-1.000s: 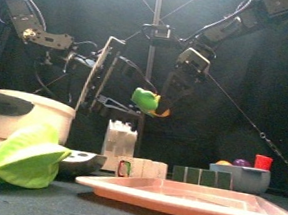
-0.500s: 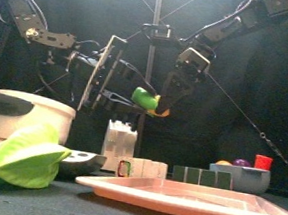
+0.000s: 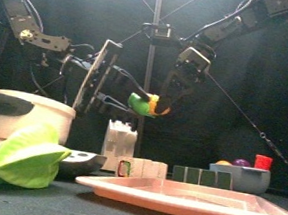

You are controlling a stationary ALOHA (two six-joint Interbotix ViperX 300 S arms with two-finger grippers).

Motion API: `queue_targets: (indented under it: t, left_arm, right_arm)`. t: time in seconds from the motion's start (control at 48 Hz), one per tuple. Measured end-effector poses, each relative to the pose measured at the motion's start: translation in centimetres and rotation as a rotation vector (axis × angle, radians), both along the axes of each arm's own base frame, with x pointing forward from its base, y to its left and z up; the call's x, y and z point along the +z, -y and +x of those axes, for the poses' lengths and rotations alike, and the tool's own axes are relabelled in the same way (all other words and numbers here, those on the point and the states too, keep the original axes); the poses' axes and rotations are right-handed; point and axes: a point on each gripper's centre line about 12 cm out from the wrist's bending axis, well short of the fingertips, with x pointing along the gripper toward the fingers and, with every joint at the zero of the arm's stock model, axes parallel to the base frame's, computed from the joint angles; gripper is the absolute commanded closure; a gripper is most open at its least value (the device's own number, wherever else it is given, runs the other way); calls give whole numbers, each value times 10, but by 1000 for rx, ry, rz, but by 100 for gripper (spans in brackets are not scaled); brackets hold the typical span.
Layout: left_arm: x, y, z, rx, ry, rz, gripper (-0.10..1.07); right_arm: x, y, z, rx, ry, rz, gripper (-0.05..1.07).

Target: Remove husk piece

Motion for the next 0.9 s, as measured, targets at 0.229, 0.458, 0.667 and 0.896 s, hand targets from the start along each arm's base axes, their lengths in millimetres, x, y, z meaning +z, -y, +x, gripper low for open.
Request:
queue_targets:
  t: [0.229,0.458,0.667,0.896]
  left_arm:
    - [0,0,-9,3,-7,-3,35]
    - [2,1,-19,-3,-7,4,35]
    - [6,5,-29,-30,-8,18,35]
    - [10,9,-31,-76,-30,34,35]
  right_arm:
    - [1,0,-2,0,-3,-1,46]
    - [4,-1,-6,-2,-1,-1,46]
    - [2,-1,-10,-3,-7,0,46]
    - [2,-1,-10,-3,-7,1,46]
